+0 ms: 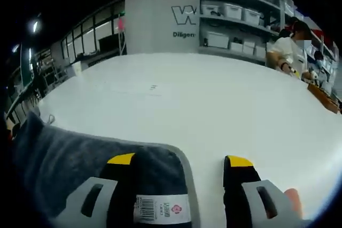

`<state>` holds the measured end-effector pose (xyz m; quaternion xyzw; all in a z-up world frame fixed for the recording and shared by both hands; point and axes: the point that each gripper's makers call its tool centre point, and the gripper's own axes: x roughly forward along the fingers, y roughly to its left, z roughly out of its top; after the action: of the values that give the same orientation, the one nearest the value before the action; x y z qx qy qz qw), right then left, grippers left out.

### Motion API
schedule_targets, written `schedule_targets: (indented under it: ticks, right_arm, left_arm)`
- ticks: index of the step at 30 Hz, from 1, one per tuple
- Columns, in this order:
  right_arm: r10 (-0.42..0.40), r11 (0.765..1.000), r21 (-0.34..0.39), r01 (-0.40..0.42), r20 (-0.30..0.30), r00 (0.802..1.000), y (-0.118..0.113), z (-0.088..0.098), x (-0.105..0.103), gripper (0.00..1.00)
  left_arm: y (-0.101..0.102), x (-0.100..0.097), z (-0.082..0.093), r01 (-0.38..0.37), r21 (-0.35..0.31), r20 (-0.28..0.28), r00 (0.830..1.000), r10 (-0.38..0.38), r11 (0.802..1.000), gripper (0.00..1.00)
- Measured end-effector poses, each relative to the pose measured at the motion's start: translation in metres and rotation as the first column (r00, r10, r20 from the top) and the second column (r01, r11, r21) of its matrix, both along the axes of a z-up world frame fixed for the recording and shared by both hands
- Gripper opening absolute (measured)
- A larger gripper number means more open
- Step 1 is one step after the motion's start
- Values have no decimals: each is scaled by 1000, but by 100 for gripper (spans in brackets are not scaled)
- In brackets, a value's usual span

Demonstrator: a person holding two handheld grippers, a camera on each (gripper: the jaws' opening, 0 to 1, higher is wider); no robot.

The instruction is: Open the folded towel by lifting each exposed corner and separating the folded layers until the towel lies flat within the target outline without major curled edges

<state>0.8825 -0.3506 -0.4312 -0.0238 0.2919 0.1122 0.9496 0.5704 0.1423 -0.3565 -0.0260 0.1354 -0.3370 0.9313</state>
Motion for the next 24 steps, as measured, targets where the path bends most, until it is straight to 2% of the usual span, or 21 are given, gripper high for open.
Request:
schedule_targets:
  ticks: [11,18,24]
  right_arm:
    - [-3,1000,-3,3,39,999,-7,2,4,44]
    - [-96,995,-34,97,28,995,-40,0,6,63]
    - [-139,987,-79,142,39,989,-67,2,2,62]
  left_arm:
    - [-1,2,-8,1,2,-15,1000,-1,1000,100]
    - [-3,3,-14,2,7,-27,1000,-2,1000,100]
    - [-5,5,-17,6,12,-36,999,-5,1000,100]
